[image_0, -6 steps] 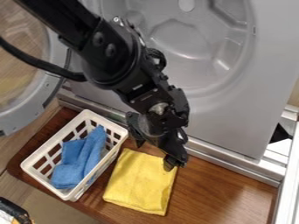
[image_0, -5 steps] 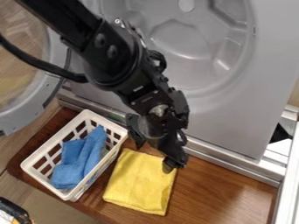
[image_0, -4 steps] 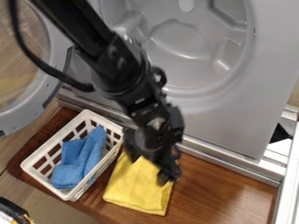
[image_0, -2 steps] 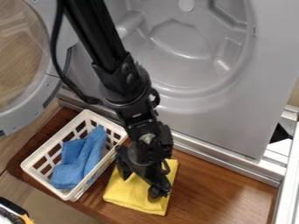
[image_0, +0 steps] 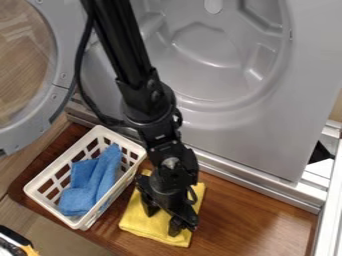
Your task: Pick up the yellow cloth from the table and placed it on the grey thing above
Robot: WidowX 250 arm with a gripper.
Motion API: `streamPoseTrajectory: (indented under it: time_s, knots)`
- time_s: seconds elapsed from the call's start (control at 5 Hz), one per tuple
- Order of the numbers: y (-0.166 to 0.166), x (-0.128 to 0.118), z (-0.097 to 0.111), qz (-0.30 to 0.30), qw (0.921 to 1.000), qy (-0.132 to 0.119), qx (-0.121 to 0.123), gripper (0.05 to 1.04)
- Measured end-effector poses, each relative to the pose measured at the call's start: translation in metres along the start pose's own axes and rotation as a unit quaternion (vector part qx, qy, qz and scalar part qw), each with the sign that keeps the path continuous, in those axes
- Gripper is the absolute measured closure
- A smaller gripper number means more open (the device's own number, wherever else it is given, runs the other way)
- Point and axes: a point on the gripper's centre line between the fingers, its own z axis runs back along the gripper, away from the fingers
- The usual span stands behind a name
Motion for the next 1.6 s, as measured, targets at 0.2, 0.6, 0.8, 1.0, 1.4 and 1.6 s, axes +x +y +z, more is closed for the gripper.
streamPoseTrajectory:
  time_s: [0.2, 0.6, 0.8, 1.0, 1.4, 1.6]
  knots:
    - [-0.005, 0.001, 0.0, -0.007, 1.0, 0.002, 0.001, 0.667]
    - [0.005, 0.013, 0.026, -0.008, 0.999, -0.032, 0.03, 0.977]
    - [0.014, 0.029, 0.066, 0.002, 0.9941, -0.097, 0.049, 0.996]
    - [0.024, 0.047, 0.111, 0.017, 0.9845, -0.161, 0.067, 0.996]
    - [0.042, 0.11, 0.16, 0.016, 0.9672, -0.245, 0.067, 0.996]
    - [0.055, 0.137, 0.15, 0.012, 0.9688, -0.239, 0.064, 0.996]
